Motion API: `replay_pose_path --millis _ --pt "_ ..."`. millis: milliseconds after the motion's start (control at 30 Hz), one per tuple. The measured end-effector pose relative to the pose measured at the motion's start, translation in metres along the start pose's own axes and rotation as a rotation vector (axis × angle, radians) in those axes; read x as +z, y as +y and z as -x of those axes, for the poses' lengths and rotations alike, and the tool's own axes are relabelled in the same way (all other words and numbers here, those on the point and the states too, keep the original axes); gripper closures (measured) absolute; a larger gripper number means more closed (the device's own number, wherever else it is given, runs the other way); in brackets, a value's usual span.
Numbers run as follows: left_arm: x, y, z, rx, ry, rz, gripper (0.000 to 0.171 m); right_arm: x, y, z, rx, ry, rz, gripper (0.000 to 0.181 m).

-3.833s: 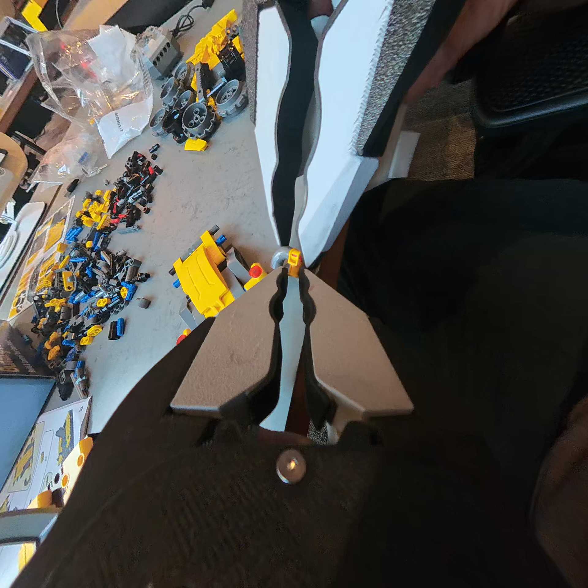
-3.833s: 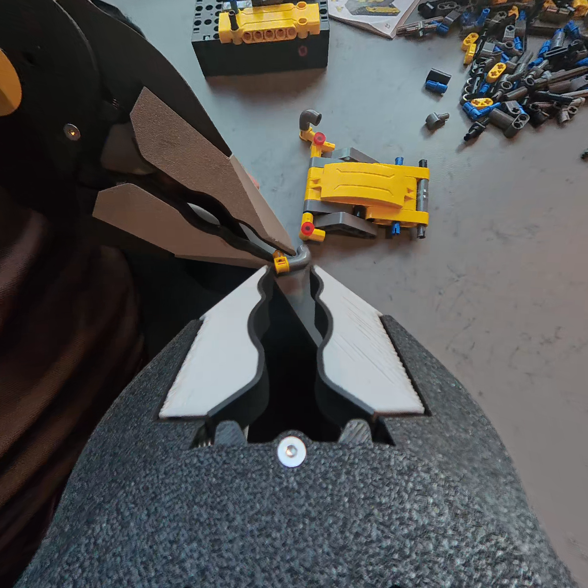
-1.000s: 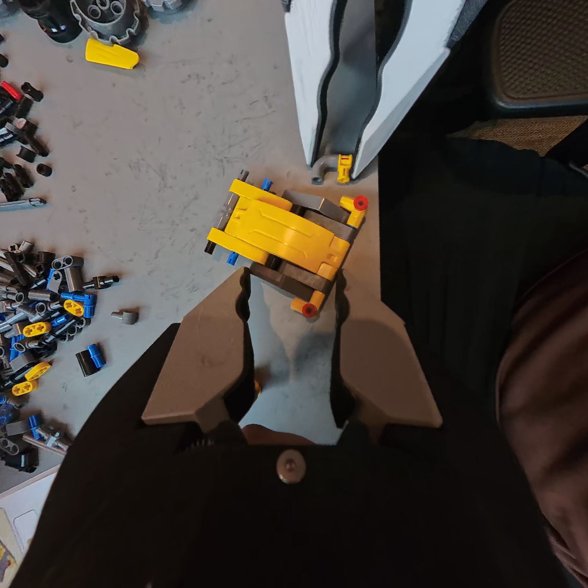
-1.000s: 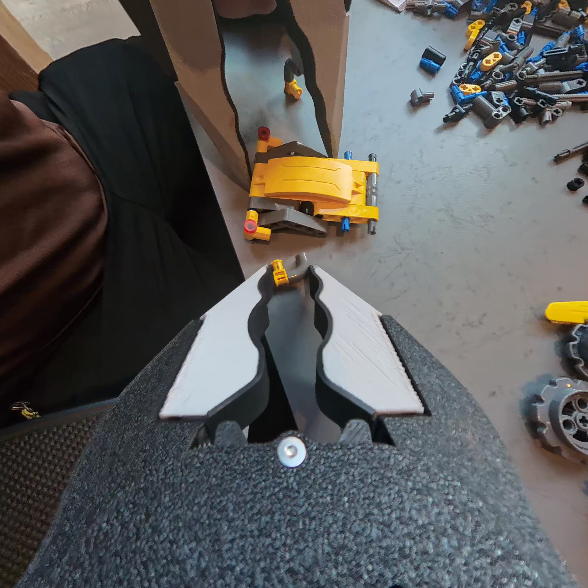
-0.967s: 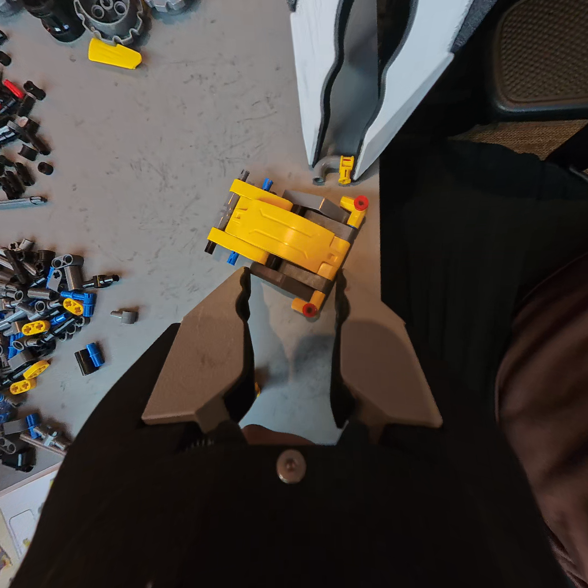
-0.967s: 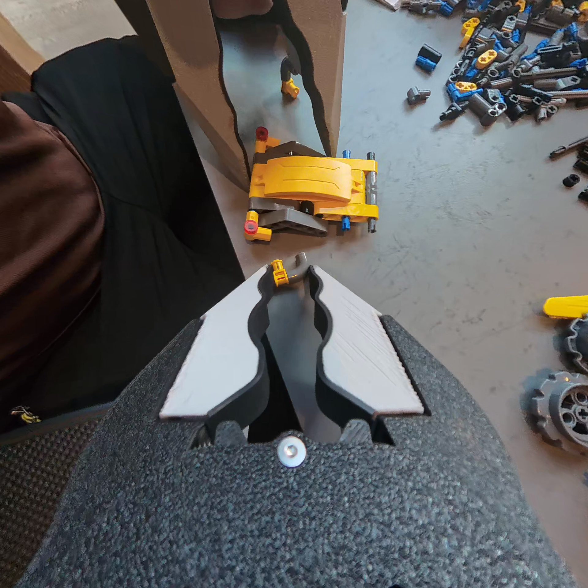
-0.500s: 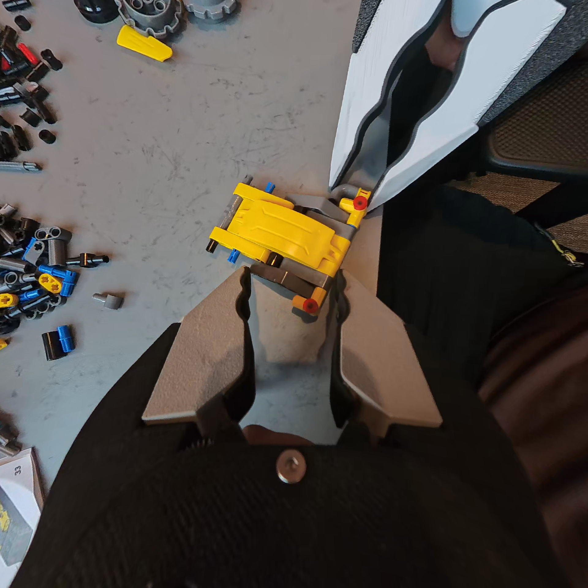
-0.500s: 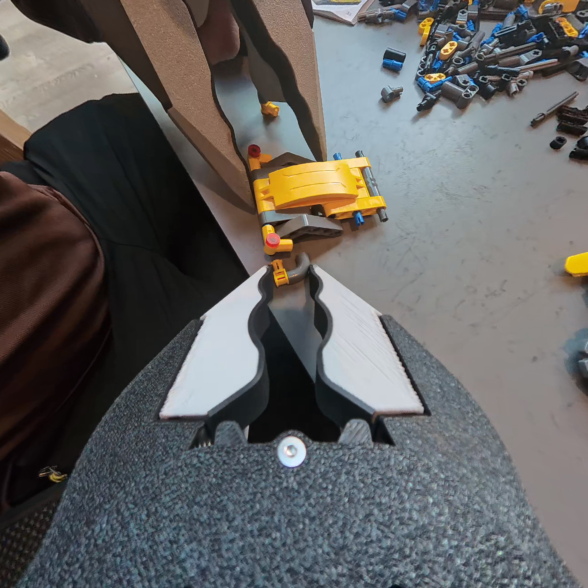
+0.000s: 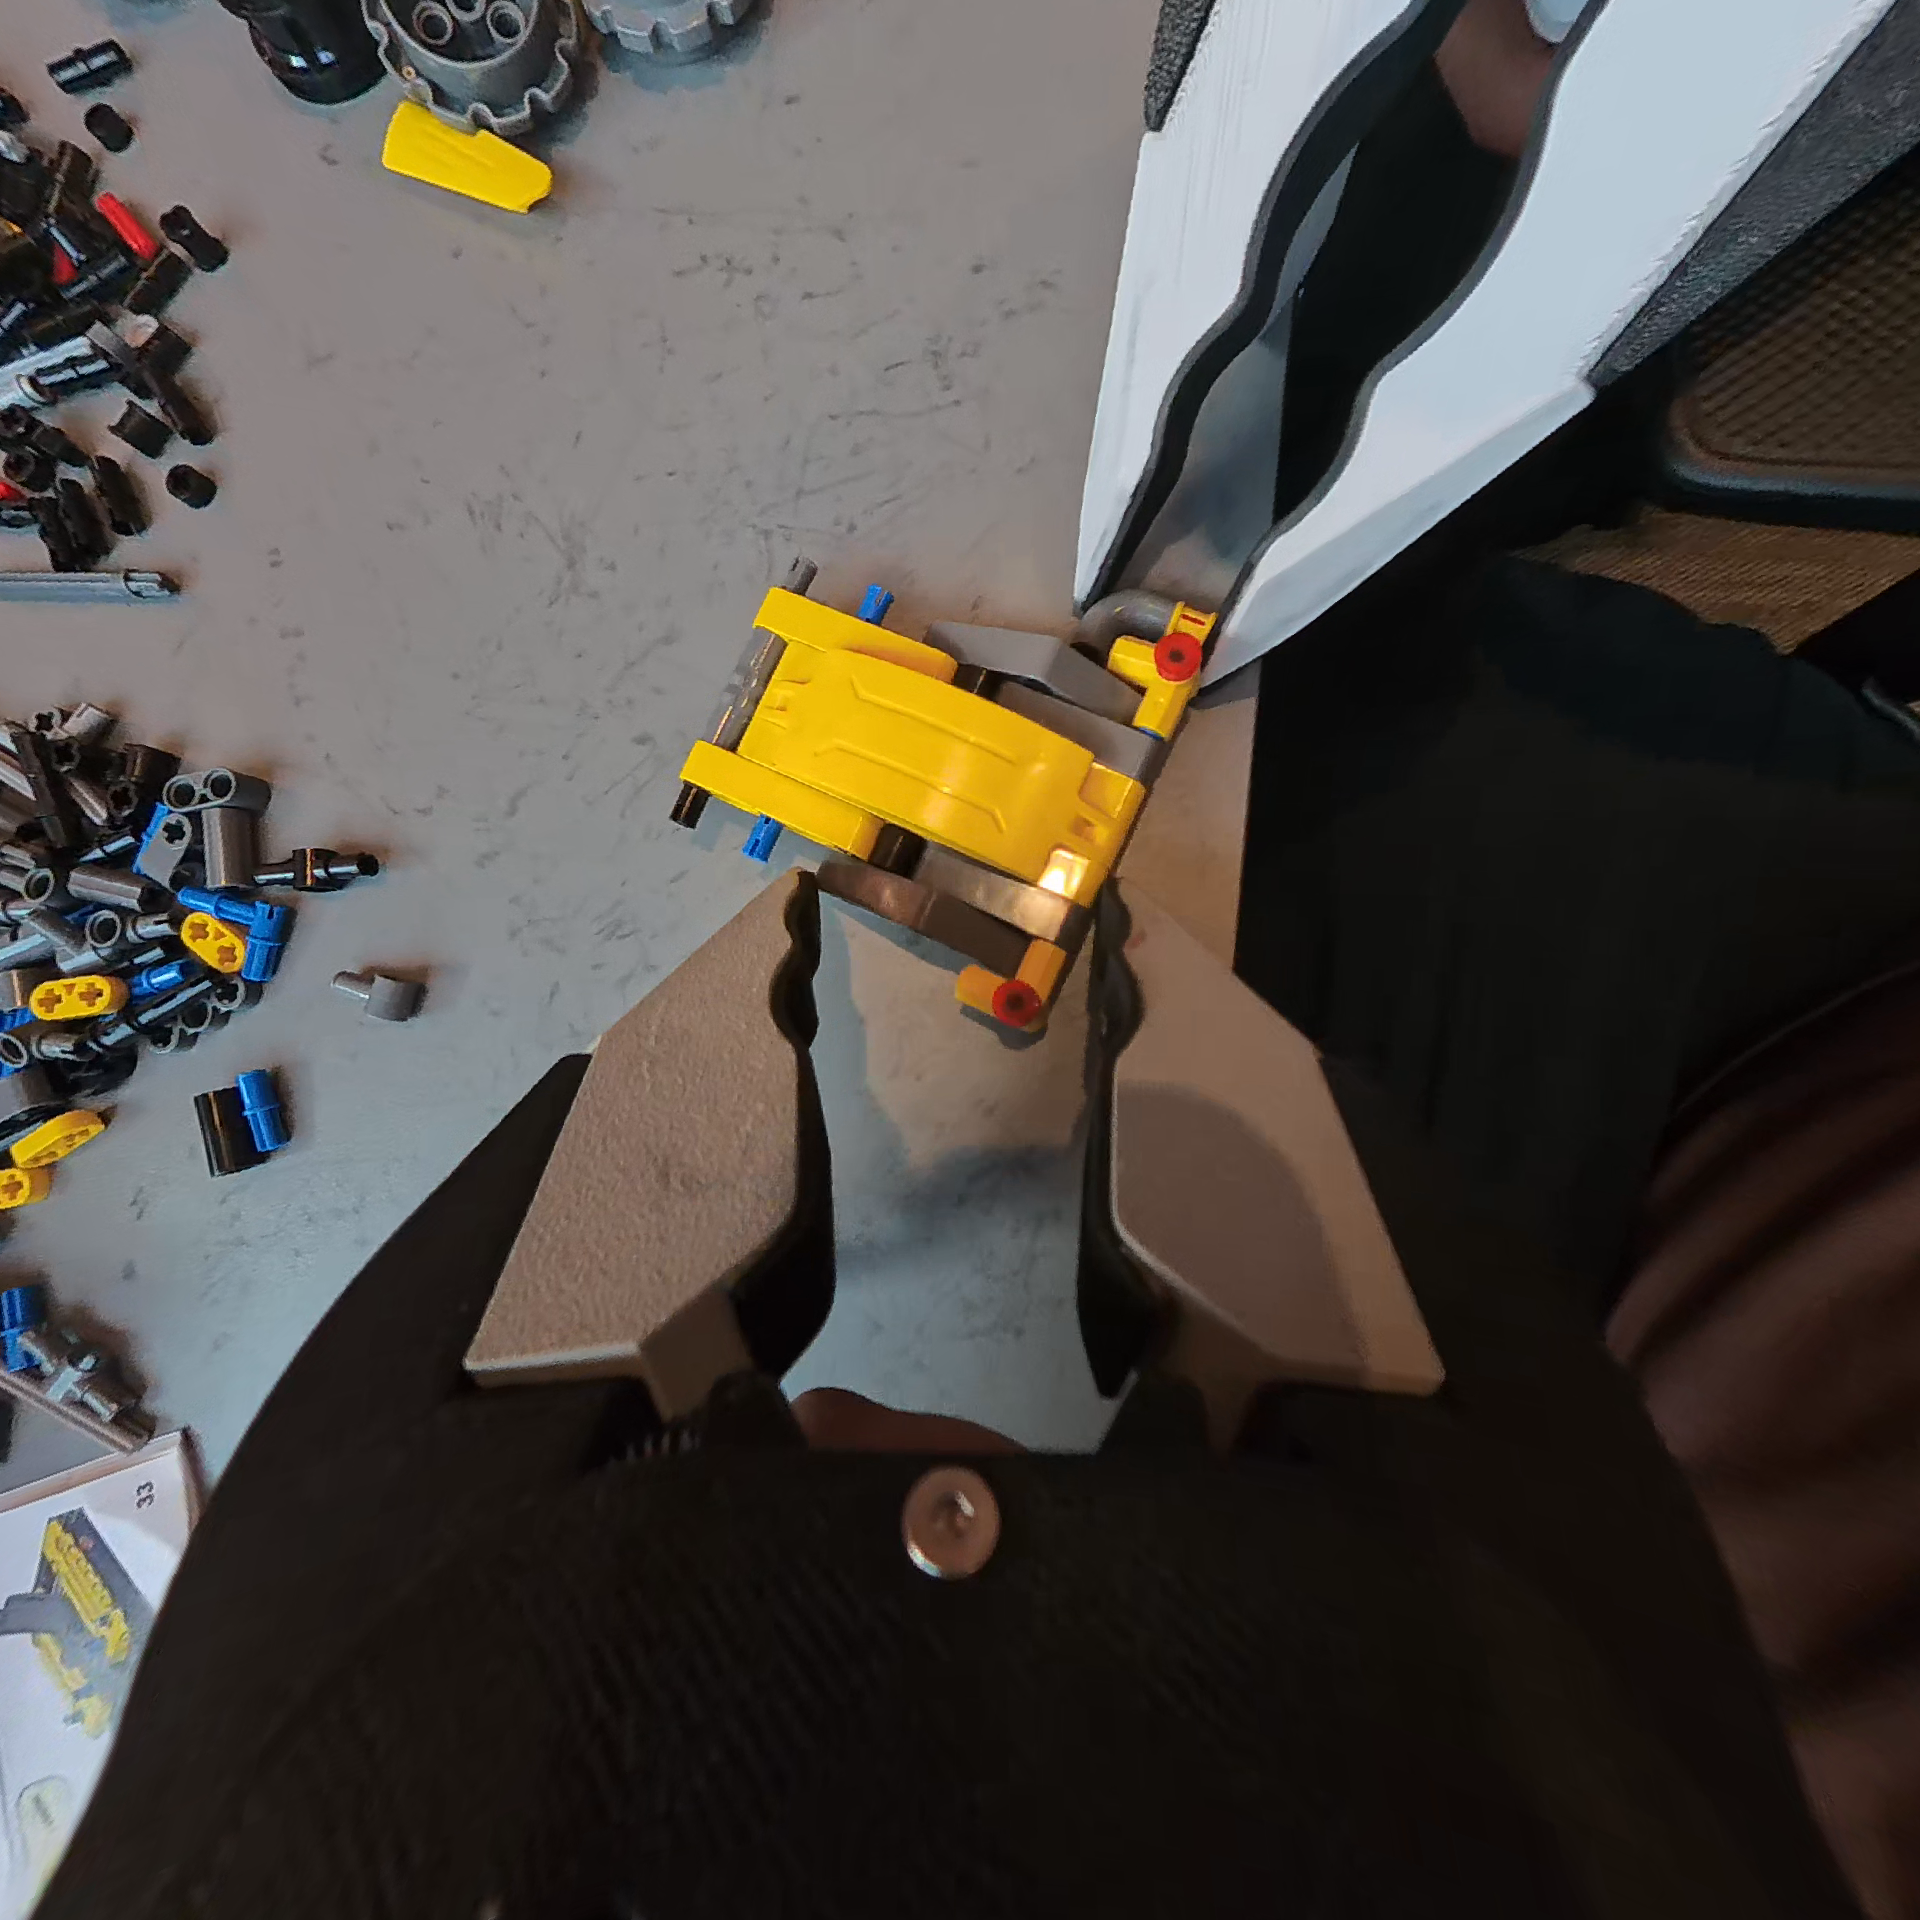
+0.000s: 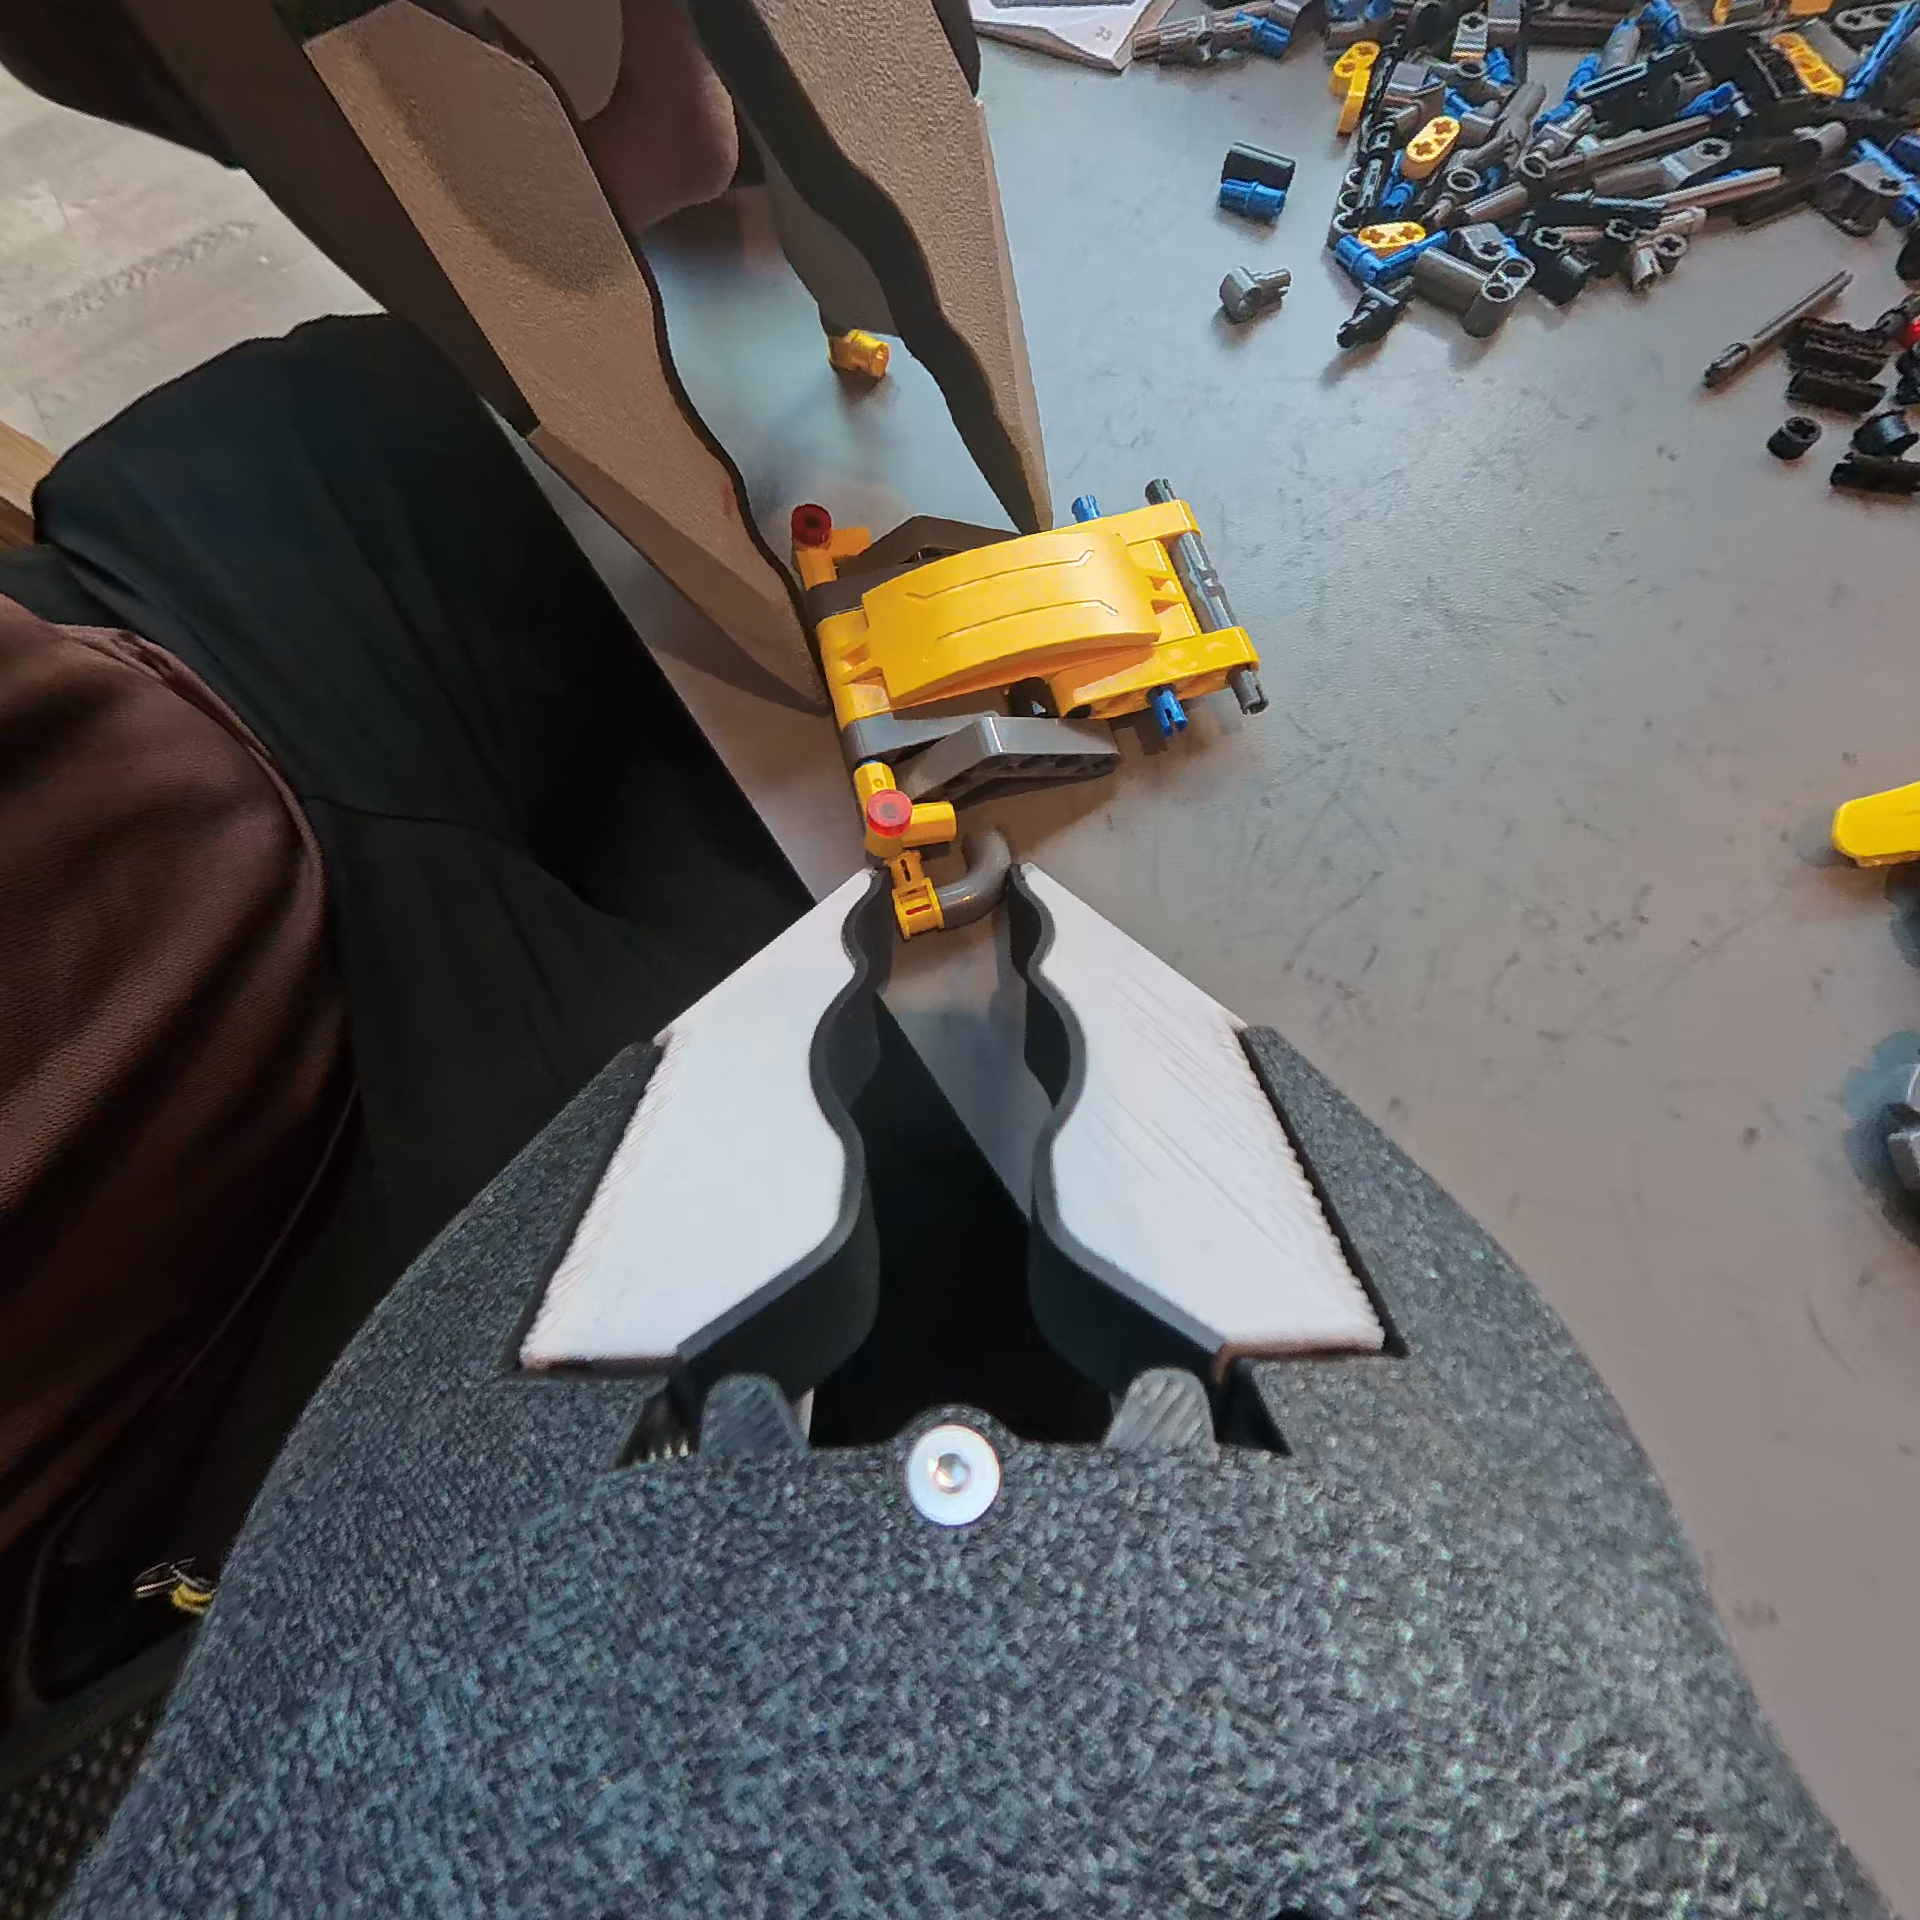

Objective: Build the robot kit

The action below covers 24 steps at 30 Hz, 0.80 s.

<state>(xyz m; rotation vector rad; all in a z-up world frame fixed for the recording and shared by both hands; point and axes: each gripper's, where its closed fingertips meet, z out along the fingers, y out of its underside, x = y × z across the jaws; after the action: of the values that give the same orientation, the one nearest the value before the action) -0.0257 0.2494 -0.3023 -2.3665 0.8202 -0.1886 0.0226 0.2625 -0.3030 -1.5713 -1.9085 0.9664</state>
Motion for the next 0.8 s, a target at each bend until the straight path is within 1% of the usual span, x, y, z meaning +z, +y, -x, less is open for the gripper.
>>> replay_pose_path --millis 400,567,700,800 --pt "0.001 0.0 0.002 0.001 0.01 0.028 0.121 -0.008 0.004 -0.004 -0.002 0.013 0.003 0.158" --pt "-0.002 0.0 0.002 -0.006 0.01 0.049 0.121 -0.007 0.005 -0.003 -0.011 0.019 0.009 0.159" --pt "-0.01 -0.005 0.001 -0.005 -0.02 0.019 0.116 -0.009 0.004 -0.003 -0.004 0.017 -0.001 0.159" --pt "-0.015 -0.008 0.006 0.064 -0.094 0.023 0.113 -0.011 0.003 -0.005 -0.008 0.029 -0.012 0.158"
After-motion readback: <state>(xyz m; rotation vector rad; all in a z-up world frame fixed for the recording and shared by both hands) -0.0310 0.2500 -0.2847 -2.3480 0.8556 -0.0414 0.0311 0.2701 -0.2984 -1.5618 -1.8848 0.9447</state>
